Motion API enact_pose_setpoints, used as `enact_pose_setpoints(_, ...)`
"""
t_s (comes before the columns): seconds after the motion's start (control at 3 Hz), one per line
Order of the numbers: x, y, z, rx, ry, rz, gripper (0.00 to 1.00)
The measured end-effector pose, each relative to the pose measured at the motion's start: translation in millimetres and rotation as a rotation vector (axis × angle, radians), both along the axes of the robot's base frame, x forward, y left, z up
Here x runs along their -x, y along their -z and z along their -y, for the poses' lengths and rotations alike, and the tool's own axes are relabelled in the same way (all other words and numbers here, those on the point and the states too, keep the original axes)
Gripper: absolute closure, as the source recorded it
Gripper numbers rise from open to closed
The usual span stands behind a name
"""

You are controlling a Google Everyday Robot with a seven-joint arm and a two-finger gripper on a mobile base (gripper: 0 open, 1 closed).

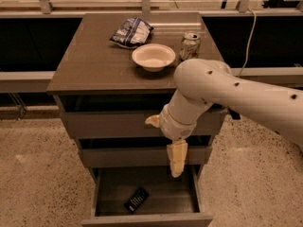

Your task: Pick rxbar chocolate from bottom drawer and place on counter

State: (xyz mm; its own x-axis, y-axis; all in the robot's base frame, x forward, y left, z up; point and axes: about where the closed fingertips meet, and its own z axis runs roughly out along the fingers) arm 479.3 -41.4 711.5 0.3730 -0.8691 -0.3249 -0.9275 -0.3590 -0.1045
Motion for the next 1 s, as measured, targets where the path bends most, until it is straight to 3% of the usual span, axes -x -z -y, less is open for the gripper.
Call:
enact_pose_setpoints(0.33,13.8,96.2,-43.2,-0.009,-0.170,-0.066,0.00)
enact_pose_setpoints(0.67,19.5,163.2,-58.6,-0.154,-0.228,-0.084,0.00)
enact_pose_setpoints(1.0,28.2,186.3,-60.5,-0.180,-0.279,-0.104,0.00)
